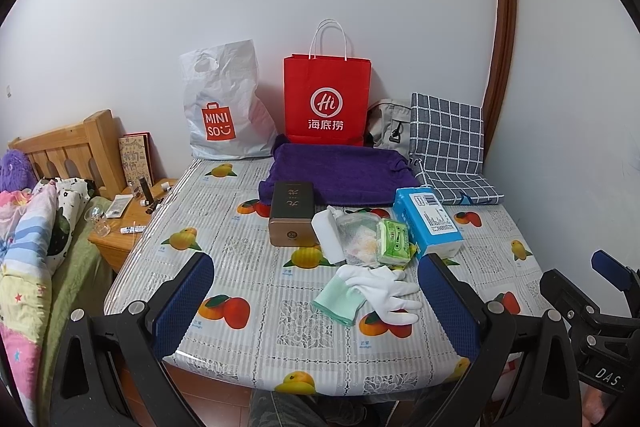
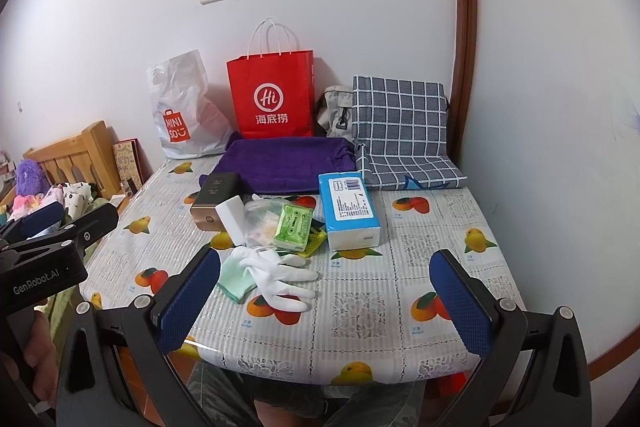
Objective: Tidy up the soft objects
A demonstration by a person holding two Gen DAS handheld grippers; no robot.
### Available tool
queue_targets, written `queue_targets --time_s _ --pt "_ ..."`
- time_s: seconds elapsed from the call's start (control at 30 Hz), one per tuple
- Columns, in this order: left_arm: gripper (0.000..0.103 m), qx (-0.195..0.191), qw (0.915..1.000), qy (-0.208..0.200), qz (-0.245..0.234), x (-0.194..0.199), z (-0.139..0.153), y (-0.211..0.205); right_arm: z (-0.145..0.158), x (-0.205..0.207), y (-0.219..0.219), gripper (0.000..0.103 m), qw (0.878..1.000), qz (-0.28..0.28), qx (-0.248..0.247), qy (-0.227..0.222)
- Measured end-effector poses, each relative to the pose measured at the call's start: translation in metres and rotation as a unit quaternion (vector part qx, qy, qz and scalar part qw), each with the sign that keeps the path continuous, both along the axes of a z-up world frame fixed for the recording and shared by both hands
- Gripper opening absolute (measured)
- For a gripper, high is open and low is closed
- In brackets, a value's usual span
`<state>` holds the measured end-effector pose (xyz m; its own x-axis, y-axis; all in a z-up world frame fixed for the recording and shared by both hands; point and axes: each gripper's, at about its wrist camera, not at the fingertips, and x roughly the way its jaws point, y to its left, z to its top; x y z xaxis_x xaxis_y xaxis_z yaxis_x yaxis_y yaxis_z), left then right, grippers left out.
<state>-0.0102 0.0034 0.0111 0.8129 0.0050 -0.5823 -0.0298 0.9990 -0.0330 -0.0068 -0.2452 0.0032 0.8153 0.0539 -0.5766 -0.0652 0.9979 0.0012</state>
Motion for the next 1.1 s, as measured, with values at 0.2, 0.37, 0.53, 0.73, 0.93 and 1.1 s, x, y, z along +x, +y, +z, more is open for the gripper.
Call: queue_targets --time_s 0.2,0.37,0.53,0.73,0.93,1.1 --pt "0.103 0.0 1.0 0.0 0.0 -0.001 0.001 0.0 0.0 0.0 0.0 0.103 1.0 0.0 0.0 0.0" --pt "0.103 -0.001 1.0 -0.001 0.0 0.0 -0.001 0.0 0.0 -0.001 0.001 0.103 1.0 -0.001 -0.001 0.0" --pt "0.103 -0.001 1.0 0.0 0.003 -0.001 0.001 0.003 -0.001 -0.001 0.001 0.103 1.0 0.001 -0.001 0.0" --pt "0.103 -0.011 0.9999 -0.001 -0.001 0.004 -0.003 0.01 -0.003 -0.001 0.001 0.103 1.0 0.001 -0.001 0.001" --pt "0.103 -0.013 0.9998 0.011 -0.007 0.02 -0.019 0.011 -0.012 0.009 -0.003 0.103 1.0 -0.002 0.003 0.011" --pt "0.102 -0.013 0.9994 0.03 -0.004 0.035 -0.038 0.015 -0.025 0.023 -0.006 0.103 1.0 0.0 0.008 0.024"
